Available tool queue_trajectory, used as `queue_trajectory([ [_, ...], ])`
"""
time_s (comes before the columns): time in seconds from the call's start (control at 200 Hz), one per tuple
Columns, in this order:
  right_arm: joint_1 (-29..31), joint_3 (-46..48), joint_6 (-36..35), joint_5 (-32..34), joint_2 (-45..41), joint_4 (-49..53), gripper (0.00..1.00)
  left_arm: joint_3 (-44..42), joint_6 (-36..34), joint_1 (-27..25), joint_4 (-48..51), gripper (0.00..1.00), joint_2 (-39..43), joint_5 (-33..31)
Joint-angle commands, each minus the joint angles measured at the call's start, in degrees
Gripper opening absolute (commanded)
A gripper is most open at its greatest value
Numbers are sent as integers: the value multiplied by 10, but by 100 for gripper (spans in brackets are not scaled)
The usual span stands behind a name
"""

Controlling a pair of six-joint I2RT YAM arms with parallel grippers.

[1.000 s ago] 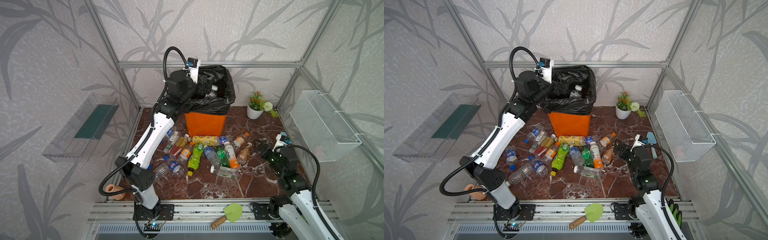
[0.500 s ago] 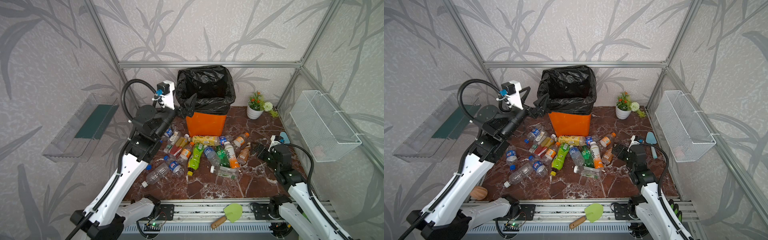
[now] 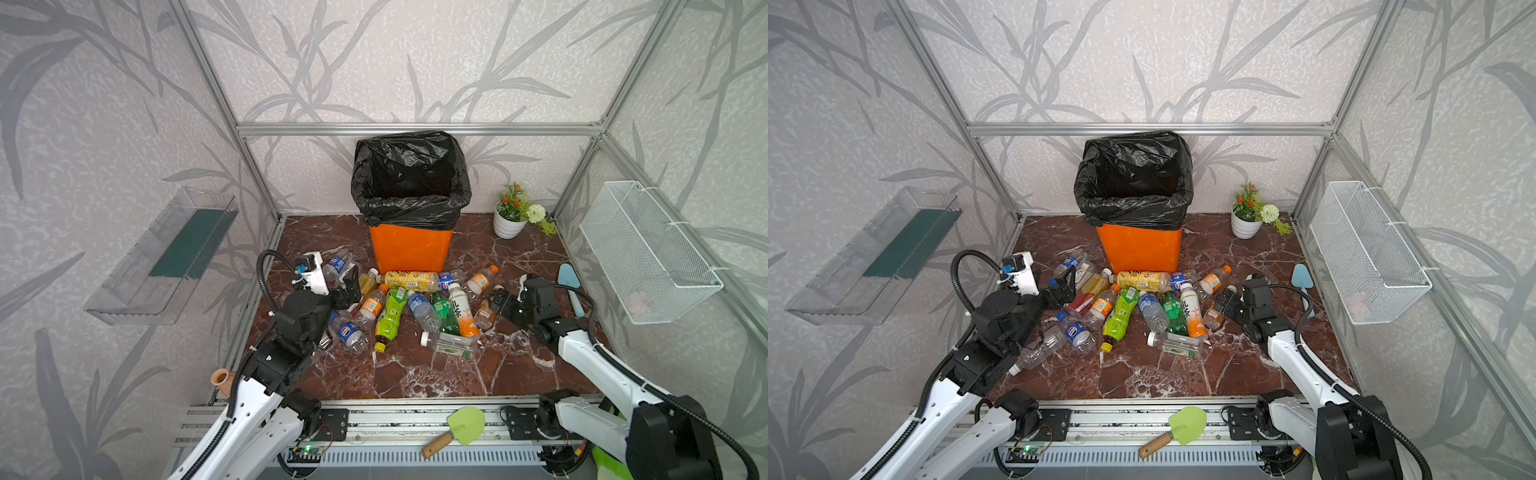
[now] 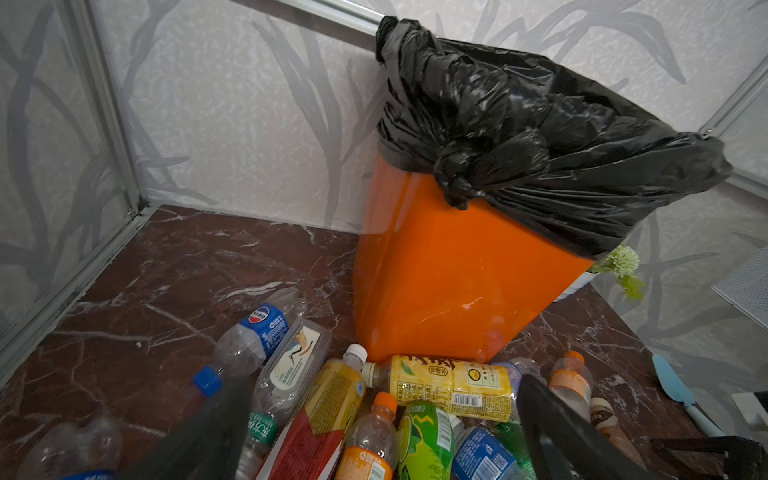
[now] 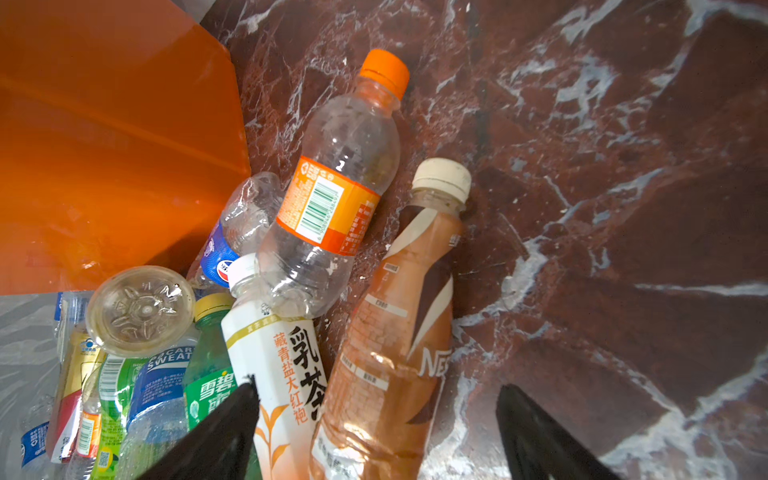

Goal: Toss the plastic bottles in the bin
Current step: 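Lower the left gripper to the pile while the right gripper reaches for Nescafe, then grasp the brown Nescafe coffee bottle with the right gripper and lift it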

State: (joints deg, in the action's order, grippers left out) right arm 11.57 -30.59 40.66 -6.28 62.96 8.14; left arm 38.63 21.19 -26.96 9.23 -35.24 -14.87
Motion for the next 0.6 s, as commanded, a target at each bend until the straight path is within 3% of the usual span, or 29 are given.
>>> queue_trajectory([
  [0.0, 11, -19, -1, 0, 33, 8, 89, -1, 38, 1, 15, 99, 11, -42],
  [0.25, 16, -40, -19, 15, 84, 19, 84, -2, 53, 1, 18, 99, -11, -31],
  [0.595, 17, -52, -18, 0, 147, 12, 84, -2, 48, 1, 18, 99, -7, -25],
])
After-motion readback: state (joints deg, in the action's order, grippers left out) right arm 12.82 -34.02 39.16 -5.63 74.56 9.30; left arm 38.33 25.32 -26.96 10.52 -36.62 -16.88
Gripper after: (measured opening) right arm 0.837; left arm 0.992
